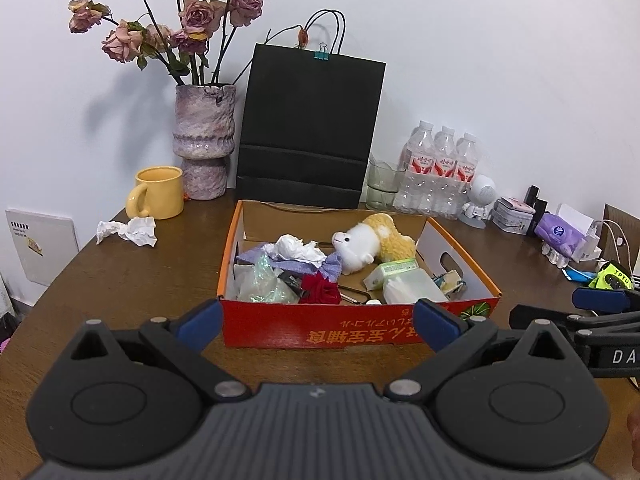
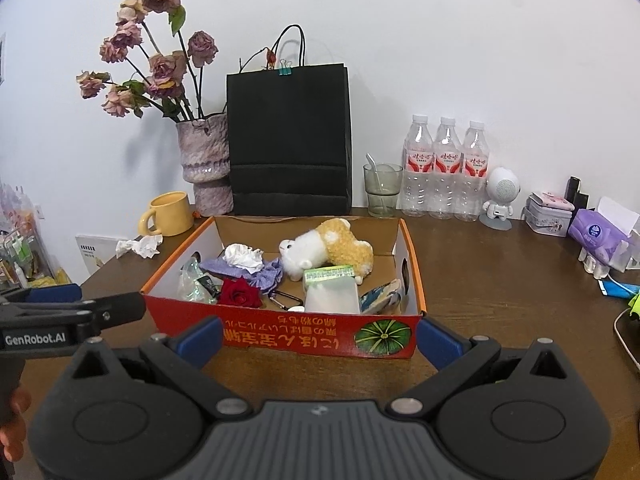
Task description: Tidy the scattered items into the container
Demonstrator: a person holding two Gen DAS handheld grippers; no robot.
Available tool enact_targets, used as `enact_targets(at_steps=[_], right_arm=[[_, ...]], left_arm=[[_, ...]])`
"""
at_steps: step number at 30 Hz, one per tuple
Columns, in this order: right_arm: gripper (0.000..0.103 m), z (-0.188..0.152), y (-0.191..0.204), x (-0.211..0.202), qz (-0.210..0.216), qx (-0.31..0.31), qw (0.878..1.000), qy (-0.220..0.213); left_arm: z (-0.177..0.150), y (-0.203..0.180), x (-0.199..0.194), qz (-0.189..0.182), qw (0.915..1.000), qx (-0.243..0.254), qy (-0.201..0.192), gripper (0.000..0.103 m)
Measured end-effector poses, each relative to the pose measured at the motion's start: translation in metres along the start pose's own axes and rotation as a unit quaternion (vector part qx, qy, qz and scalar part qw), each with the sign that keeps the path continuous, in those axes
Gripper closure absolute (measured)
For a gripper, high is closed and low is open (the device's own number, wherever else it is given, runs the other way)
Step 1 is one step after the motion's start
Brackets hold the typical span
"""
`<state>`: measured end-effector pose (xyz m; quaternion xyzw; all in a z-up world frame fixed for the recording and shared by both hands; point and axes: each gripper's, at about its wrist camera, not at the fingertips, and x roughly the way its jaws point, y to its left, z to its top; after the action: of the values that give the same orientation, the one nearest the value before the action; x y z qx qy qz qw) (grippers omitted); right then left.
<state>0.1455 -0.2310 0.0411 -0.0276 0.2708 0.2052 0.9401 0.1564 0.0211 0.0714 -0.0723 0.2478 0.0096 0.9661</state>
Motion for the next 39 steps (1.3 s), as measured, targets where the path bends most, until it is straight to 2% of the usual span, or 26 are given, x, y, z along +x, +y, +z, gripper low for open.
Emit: enact_targets(at_steps=[39], right_arm=[[0.000, -0.0098, -0.0042, 0.0015, 0.002, 0.006, 1.000, 0.008]], left_arm=[[-0.0060, 0.0004, 0.0079, -0.013, 0.9995, -0.015, 0.024, 0.000]])
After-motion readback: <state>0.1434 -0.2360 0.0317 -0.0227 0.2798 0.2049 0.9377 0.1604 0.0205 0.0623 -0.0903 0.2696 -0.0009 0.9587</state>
